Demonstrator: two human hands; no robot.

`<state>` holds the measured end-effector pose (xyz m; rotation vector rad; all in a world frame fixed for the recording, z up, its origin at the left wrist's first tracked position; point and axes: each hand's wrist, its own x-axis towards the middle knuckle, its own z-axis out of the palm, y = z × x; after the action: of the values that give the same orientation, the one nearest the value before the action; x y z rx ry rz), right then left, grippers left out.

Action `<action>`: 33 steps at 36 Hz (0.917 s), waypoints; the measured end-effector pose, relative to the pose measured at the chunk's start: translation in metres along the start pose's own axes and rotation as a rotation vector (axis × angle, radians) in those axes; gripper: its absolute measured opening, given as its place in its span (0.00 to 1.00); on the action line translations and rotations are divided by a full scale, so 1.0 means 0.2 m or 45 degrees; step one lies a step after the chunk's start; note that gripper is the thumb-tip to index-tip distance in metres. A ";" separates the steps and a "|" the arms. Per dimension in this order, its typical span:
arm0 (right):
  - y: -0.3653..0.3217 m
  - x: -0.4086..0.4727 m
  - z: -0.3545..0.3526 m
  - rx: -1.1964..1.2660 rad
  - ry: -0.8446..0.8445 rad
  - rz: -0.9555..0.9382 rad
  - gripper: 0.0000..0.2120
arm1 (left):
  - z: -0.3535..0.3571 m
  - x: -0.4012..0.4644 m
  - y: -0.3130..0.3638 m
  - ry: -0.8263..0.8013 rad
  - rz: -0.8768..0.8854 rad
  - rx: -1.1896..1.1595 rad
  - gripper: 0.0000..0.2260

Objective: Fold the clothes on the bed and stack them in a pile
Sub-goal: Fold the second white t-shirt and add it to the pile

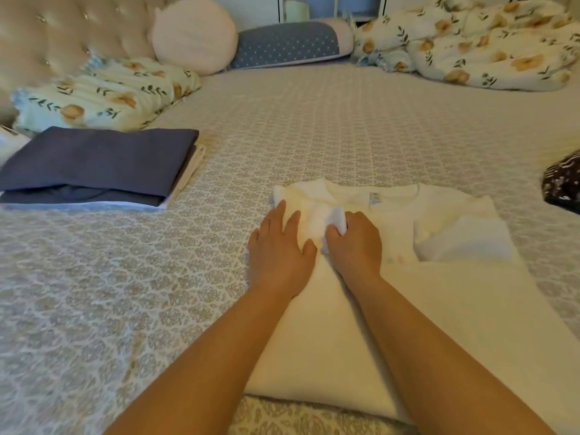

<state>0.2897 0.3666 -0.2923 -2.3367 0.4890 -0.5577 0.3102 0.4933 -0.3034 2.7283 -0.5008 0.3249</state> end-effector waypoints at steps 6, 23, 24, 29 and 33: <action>0.00 0.00 0.01 -0.492 -0.045 0.047 0.12 | 0.02 0.06 -0.02 -0.271 -0.008 0.082 0.29; 0.27 -0.36 -0.43 -0.615 -0.094 -0.351 0.23 | -0.08 -0.19 0.16 -0.254 0.493 0.272 0.23; 0.30 -0.39 -0.45 -0.677 -0.155 -0.351 0.24 | -0.08 -0.25 0.15 -0.324 0.511 0.175 0.23; 0.40 -0.51 -0.61 -0.742 -0.458 -0.333 0.29 | -0.21 -0.44 -0.03 -0.630 0.367 0.101 0.29; 0.50 -0.71 -0.79 -0.761 -0.686 -0.432 0.40 | -0.31 -0.64 -0.15 -0.700 0.449 0.133 0.43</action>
<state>0.0706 0.2816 -0.2903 -3.0179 -0.0113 0.1174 0.1943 0.5818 -0.2914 2.8040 -1.1432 -0.3424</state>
